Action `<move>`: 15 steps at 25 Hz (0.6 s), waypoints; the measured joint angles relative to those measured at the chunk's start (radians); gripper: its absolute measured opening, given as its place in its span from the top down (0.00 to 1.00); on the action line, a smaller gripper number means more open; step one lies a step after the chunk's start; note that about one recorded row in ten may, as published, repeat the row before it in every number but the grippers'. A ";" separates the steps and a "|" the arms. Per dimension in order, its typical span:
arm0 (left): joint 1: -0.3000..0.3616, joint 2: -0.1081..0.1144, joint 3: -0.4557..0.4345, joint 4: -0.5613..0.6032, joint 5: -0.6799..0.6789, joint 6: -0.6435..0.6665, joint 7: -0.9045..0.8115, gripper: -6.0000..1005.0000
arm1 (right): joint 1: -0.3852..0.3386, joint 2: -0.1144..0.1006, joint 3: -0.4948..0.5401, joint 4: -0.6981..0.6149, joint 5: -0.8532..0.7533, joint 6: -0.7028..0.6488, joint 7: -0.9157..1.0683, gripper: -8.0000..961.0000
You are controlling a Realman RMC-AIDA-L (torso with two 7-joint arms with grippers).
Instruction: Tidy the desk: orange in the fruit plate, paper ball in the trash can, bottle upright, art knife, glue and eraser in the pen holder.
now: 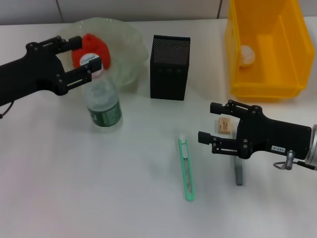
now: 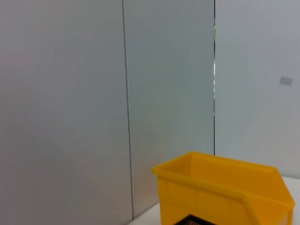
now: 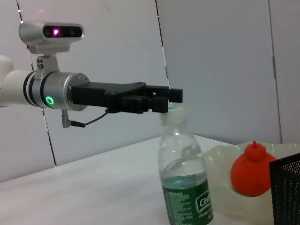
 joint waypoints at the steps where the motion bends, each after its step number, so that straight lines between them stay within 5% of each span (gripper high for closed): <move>1: 0.000 0.001 -0.004 0.003 -0.004 0.003 0.001 0.49 | 0.000 0.000 0.000 -0.003 0.000 0.000 0.002 0.14; 6: 0.008 0.000 -0.040 0.029 -0.036 0.072 0.063 0.38 | -0.021 0.000 0.002 -0.136 -0.006 -0.028 0.137 0.14; 9: 0.019 0.003 -0.043 -0.026 -0.059 0.197 0.186 0.30 | -0.045 -0.001 0.006 -0.416 -0.113 -0.035 0.461 0.14; 10: 0.019 0.003 -0.043 -0.026 -0.059 0.197 0.186 0.28 | -0.045 -0.001 0.006 -0.416 -0.113 -0.035 0.461 0.14; 12: 0.021 0.003 -0.040 -0.071 -0.038 0.236 0.234 0.23 | -0.003 -0.001 0.001 -0.619 -0.309 -0.040 0.753 0.14; 15: 0.021 0.004 -0.037 -0.163 0.010 0.272 0.310 0.19 | 0.052 0.000 -0.030 -0.733 -0.486 -0.051 0.988 0.14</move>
